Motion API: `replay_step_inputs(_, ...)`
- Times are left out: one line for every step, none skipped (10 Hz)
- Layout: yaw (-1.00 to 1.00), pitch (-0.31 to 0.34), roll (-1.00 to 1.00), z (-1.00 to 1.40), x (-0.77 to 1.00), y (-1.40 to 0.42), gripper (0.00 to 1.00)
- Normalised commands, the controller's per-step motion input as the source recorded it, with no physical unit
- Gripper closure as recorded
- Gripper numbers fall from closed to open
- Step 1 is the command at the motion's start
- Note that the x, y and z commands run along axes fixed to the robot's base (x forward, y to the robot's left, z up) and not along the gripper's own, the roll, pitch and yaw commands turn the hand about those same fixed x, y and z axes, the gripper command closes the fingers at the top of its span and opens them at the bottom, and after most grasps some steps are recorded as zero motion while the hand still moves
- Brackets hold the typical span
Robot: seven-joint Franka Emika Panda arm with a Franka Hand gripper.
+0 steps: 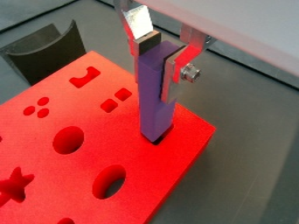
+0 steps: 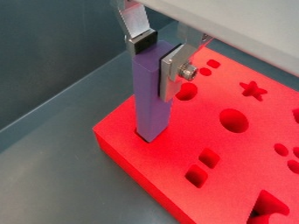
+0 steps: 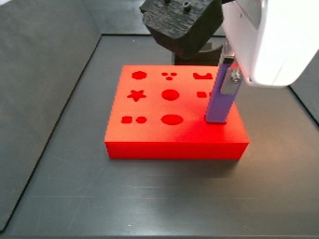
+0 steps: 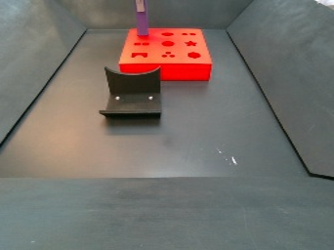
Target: Insert the rectangle object.
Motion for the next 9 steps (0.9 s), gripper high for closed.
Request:
replay_step_inputs(0.17, -0.051, -0.10, -0.03, 0.00, -0.01, 1.00)
replay_step_inputs(0.14, -0.056, -0.11, 0.00, 0.00, -0.08, 1.00)
replay_step_inputs(0.10, -0.059, -0.09, -0.02, 0.00, -0.09, 1.00)
replay_step_inputs(0.07, -0.069, -0.09, -0.01, 0.00, -0.12, 1.00)
replay_step_inputs(0.05, -0.054, -0.04, -0.09, 0.00, 0.00, 1.00)
replay_step_inputs(0.04, -0.059, -0.04, -0.13, 0.00, 0.00, 1.00)
replay_step_inputs(0.03, -0.041, -0.04, -0.11, 0.00, 0.08, 1.00)
replay_step_inputs(0.00, -0.044, -0.06, -0.05, 0.00, 0.05, 1.00)
replay_step_inputs(0.01, -0.047, -0.07, -0.02, 0.03, 0.03, 1.00)
